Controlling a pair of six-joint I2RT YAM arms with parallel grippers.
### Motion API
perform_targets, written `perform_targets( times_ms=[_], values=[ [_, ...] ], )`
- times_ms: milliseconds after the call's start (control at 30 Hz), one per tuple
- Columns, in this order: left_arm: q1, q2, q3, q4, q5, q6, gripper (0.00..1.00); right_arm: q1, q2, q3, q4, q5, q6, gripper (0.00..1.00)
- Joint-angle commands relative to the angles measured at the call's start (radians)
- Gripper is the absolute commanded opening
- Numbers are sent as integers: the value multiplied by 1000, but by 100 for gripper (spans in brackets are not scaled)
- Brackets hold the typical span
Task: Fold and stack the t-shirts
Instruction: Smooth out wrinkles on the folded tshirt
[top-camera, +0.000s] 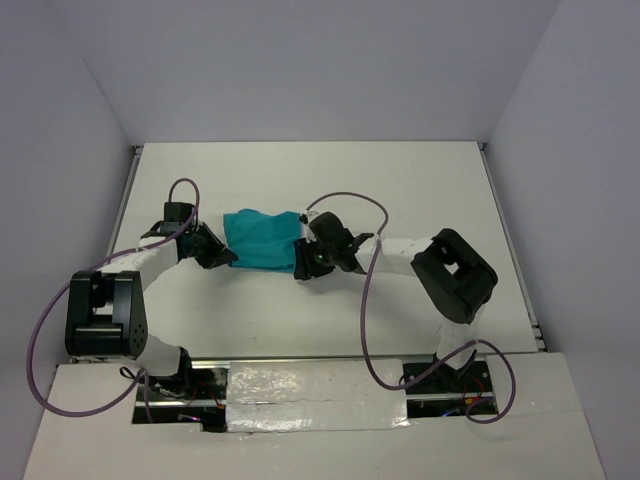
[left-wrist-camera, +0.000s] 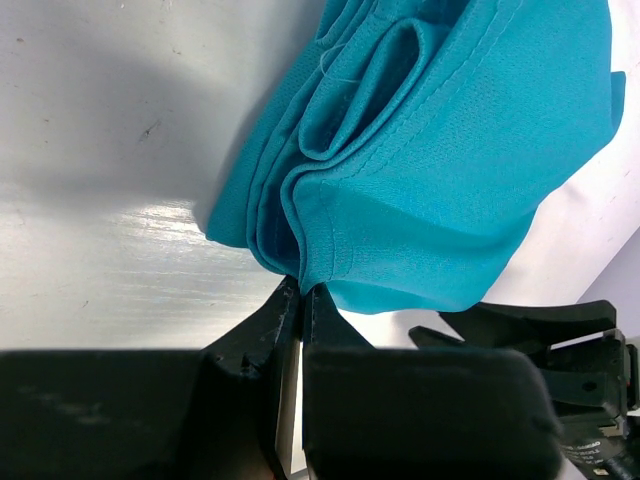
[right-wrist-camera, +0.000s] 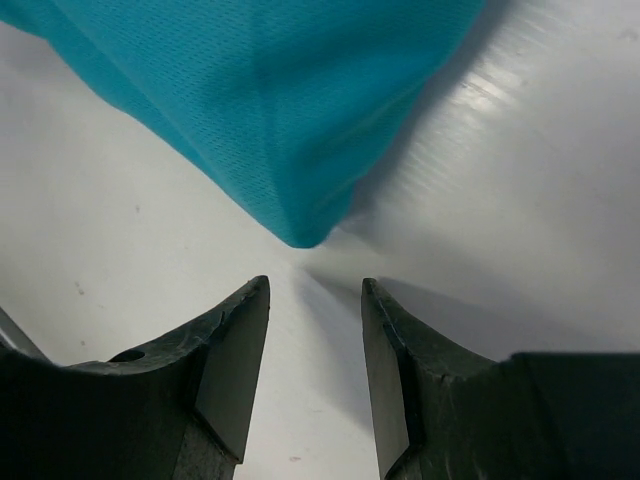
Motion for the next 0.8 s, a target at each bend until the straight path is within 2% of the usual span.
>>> perform_targets(
  times_ms=[0,300,400,700,767],
  values=[
    [3,10,17,18,22,28,8,15,22,32,77,-22,57,49],
    [5,25,22,26,33,20,7,15,85,64,74,14,126,46],
    [5,30,25,21,33,25,7,15,92,64,89,25,132,41],
    [8,39,43,13,33,31,7,15,105,49,101,74,117,15],
    [11,39,48,9,33,34,7,8,106,48,103,77,115,13]
  ],
)
